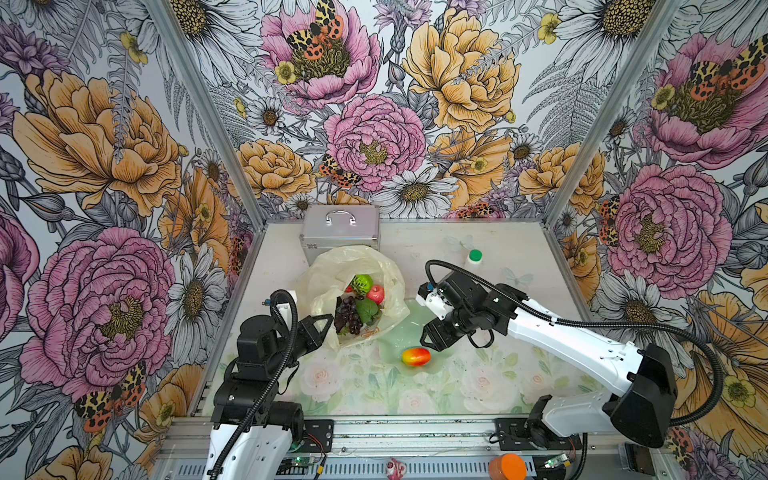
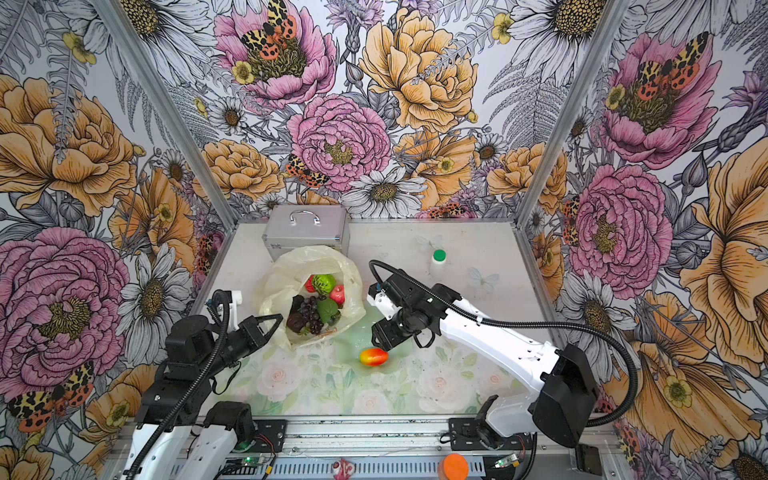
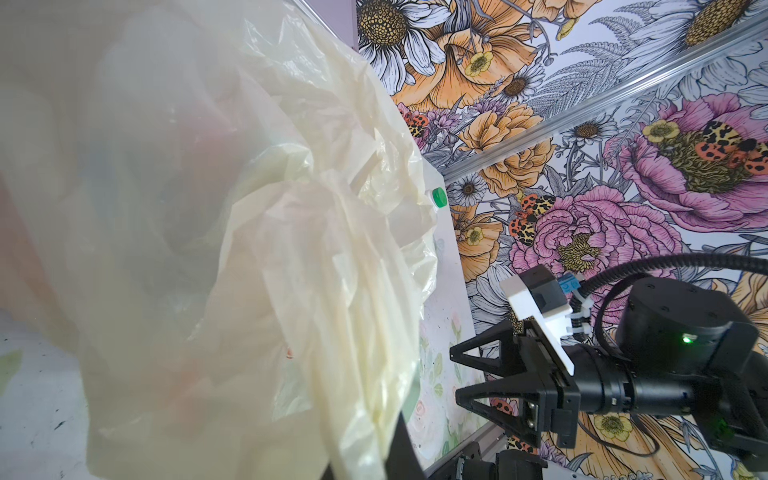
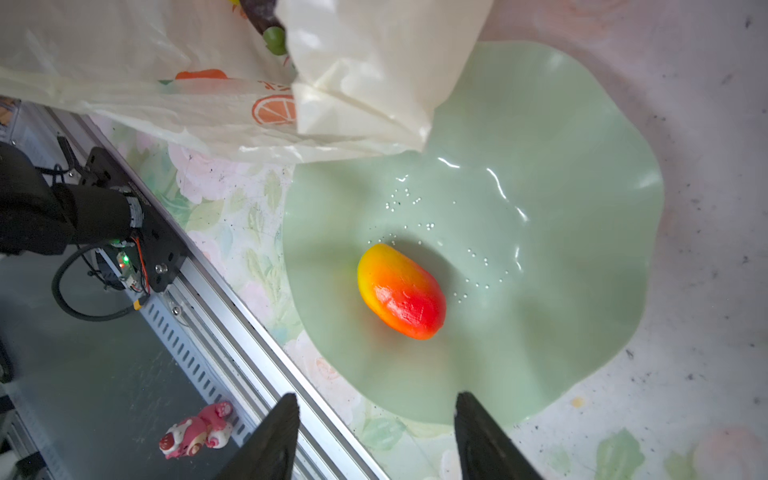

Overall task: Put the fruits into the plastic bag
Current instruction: 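Move the open right gripper down toward the red-yellow mango on the plate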

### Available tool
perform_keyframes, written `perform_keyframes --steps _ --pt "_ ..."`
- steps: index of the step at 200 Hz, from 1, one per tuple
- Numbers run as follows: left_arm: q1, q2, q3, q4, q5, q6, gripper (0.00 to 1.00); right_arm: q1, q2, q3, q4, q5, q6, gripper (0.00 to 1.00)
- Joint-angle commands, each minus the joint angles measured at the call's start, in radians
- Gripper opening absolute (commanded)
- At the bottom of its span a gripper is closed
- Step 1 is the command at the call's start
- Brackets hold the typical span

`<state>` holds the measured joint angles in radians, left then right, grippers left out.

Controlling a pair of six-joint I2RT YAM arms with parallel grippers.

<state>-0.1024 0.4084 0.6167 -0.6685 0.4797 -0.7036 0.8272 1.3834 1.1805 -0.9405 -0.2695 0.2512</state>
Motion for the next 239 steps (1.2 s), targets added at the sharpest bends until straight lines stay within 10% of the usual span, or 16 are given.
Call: perform_keyframes --steps 1,100,239 --pt "-0.002 0.004 -0.01 0.013 -0.009 0.007 0.0 0.039 0.037 0.055 -0.05 0.039 -0.114 0.62" --pt "0.002 0.003 -0.011 0.013 -0.008 0.007 0.0 0.173 0.206 0.129 -0.104 0.214 -0.408 0.66" --pt "0.005 0.013 -0.009 0.014 -0.007 0.009 0.0 0.176 0.423 0.172 -0.098 0.25 -0.466 0.67"
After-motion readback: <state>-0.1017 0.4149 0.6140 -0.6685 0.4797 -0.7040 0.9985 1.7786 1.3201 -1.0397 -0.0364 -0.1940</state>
